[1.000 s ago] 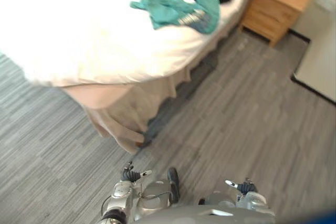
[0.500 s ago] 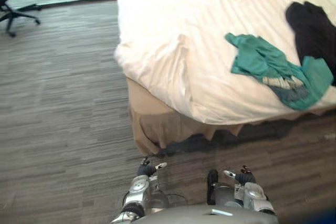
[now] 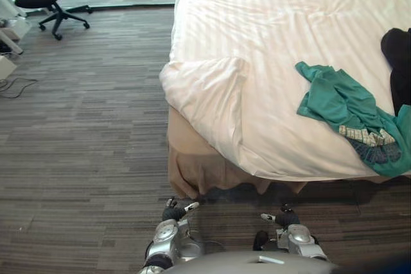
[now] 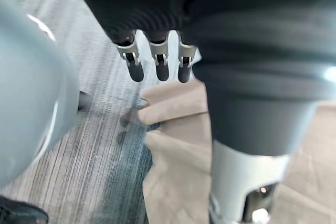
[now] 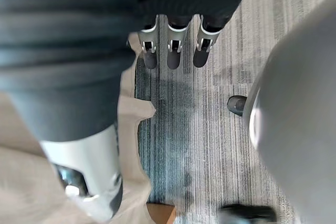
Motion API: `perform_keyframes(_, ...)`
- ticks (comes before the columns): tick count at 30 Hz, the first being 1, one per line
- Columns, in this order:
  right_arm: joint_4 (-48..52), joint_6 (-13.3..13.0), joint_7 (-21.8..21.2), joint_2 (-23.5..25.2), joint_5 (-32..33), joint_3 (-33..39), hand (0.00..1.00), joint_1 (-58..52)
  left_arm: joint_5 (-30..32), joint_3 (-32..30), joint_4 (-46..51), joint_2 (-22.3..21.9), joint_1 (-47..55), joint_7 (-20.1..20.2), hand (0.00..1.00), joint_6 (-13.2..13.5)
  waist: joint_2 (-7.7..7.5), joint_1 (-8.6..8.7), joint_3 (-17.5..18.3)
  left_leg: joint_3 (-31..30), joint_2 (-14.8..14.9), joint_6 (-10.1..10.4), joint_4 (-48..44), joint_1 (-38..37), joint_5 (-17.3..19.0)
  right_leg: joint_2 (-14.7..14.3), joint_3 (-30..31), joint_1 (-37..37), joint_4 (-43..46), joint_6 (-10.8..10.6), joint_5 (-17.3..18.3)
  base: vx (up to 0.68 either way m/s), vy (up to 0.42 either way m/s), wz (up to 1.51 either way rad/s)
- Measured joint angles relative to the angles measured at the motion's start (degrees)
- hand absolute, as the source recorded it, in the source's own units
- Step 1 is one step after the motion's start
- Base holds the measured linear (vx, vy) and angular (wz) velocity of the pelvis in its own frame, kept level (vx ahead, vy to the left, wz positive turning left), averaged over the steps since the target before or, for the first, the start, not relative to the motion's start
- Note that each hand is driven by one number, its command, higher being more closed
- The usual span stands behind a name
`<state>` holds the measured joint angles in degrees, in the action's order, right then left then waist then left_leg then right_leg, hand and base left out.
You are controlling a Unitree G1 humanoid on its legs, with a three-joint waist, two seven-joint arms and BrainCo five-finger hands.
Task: Tidy the bed and pick cloth on bed and put in laundry
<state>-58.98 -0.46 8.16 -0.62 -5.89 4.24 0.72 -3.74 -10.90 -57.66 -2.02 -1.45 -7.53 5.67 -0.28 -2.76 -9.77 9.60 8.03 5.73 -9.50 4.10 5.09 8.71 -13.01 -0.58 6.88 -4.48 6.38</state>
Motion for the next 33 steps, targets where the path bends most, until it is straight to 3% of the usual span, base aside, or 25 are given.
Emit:
perform_keyframes(4, 0.30, 0.06, -0.10, 1.56, 0.02, -0.06, 0.00, -1.10, -0.08, 2.66, 0.02, 3.36, -0.85, 0.00, 0.00, -0.02, -3.59, 0.34, 0.55, 0.79, -2.91, -0.65, 0.48, -0.22, -0.35, 2.47, 1.50, -1.26, -3.25, -0.96, -1.52, 0.09, 0.161, -0.04)
perform_keyframes(7, 0.03, -0.01, -0.11, 2.14, 0.07, 1.38, 0.00, -1.18, -0.06, 4.15, -0.73, 4.30, 0.77, 0.01, 0.00, -0.08, -3.38, 0.35, 0.92, 1.51, -3.35, -0.67, 2.31, -3.73, -0.35, 2.20, 3.54, -2.99, -4.03, -1.02, -1.98, 0.00, 0.037, -0.23)
perform_keyframes(10, -0.50, -0.14, -0.10, 1.68, 0.94, 2.31, 0.00, -1.18, -0.32, 4.20, -2.39, 4.39, 1.77, 0.03, 0.00, -0.21, -1.88, 0.72, 1.74, 2.25, -3.02, -0.63, 6.68, -6.68, -1.90, 1.43, 4.41, -3.08, -4.45, -1.49, -1.63, -0.05, -0.052, -0.29)
perform_keyframes(11, -0.56, -0.33, -0.02, 1.41, 1.58, 2.47, 0.00, -1.30, -1.59, 4.10, -2.35, 4.12, 2.41, -0.05, 0.00, -0.08, -1.33, 1.57, 2.07, 2.06, -2.98, -0.51, 9.31, -8.02, -3.02, 1.12, 4.34, -3.21, -4.42, -1.48, -1.61, -0.06, -0.071, 0.00)
perform_keyframes(15, -0.62, -0.48, 0.96, -0.15, 2.71, 2.75, 0.00, -3.21, -10.40, 1.65, -2.34, 3.12, 3.48, -2.20, 0.00, 0.40, -1.20, 1.74, 3.05, 1.68, -2.94, -0.37, 12.64, -9.98, -4.51, 0.62, 4.35, -3.92, -4.95, -1.49, -1.61, -0.03, -0.022, 0.01)
perform_keyframes(17, -0.40, -0.77, 1.62, 0.01, 4.69, 2.86, 0.00, -4.62, -20.98, -4.08, -2.30, 2.94, 5.10, -5.31, 0.00, 2.41, -1.92, 1.79, 3.82, 1.68, -2.99, -0.36, 13.41, -10.22, -4.70, 0.55, 4.42, -3.83, -5.26, -1.51, -1.63, 0.00, 0.000, 0.00)
perform_keyframes(21, 1.40, -1.31, 2.24, 0.75, 4.99, 2.17, 0.00, -6.65, -31.83, -15.25, -1.84, 3.04, 7.90, -8.70, 0.00, 4.85, -3.45, 1.65, 4.56, 1.79, -3.23, -0.36, 14.15, -10.10, -4.70, 0.56, 4.47, -3.91, -6.37, -1.71, -2.11, 0.04, 0.015, 0.00)
perform_keyframes(23, 3.63, -2.27, 2.29, 1.59, 5.18, 2.05, 0.00, -8.77, -37.95, -23.90, 0.82, 3.05, 10.23, -10.82, 0.00, 6.66, -4.20, 1.11, 5.15, 1.97, -3.39, -0.38, 14.54, -10.09, -4.63, 0.64, 4.44, -4.00, -6.79, -1.73, -2.16, 0.09, 0.025, -0.01)
perform_keyframes(26, 5.85, -3.06, 2.58, 1.72, 6.16, 1.86, 0.00, -10.80, -41.39, -30.62, 4.79, 3.07, 10.24, -13.45, 0.00, 8.94, -3.78, 0.25, 5.40, 2.26, -3.45, -0.38, 14.74, -10.10, -4.33, 0.74, 4.44, -3.96, -6.99, -1.73, -2.14, 0.05, 0.010, 0.00)
perform_keyframes(28, 7.32, -3.49, 3.40, 1.59, 6.36, 1.02, 0.00, -11.79, -44.65, -32.17, 13.01, 2.66, 7.52, -16.40, 0.00, 9.49, -3.19, -0.66, 5.44, 1.90, -3.28, -0.24, 14.97, -9.90, -4.31, 0.60, 4.32, -3.91, -7.05, -1.71, -2.12, 0.03, -0.008, 0.11)
perform_keyframes(29, 8.09, -3.30, 3.33, 0.75, 6.38, -1.10, 0.00, -11.99, -43.20, -26.64, 22.00, 4.52, 6.40, -20.44, 0.00, 9.50, -2.66, -0.94, 5.30, 1.27, -3.26, -0.22, 15.01, -9.69, -4.50, 0.48, 4.09, -4.07, -6.96, -1.63, -2.08, 0.01, -0.021, 0.12)
perform_keyframes(31, 10.14, -2.94, 3.35, -0.01, 6.33, -3.09, 0.00, -12.35, -37.23, -23.31, 28.38, 6.89, 6.25, -21.15, 0.00, 9.54, -2.07, -0.20, 5.73, 1.53, -3.19, -0.22, 15.07, -9.70, -4.49, 0.43, 4.23, -4.24, -6.77, -1.62, -2.07, 0.01, -0.019, -0.05)
perform_keyframes(33, 13.52, -2.99, 3.72, 0.11, 6.29, -2.98, 0.00, -14.32, -32.38, -26.91, 36.55, 7.80, 5.95, -22.00, 0.00, 10.94, -1.60, 0.20, 5.91, 2.40, -3.15, -0.18, 15.09, -9.94, -4.25, 0.42, 4.50, -3.80, -6.80, -1.62, -2.07, 0.02, -0.009, -0.18)
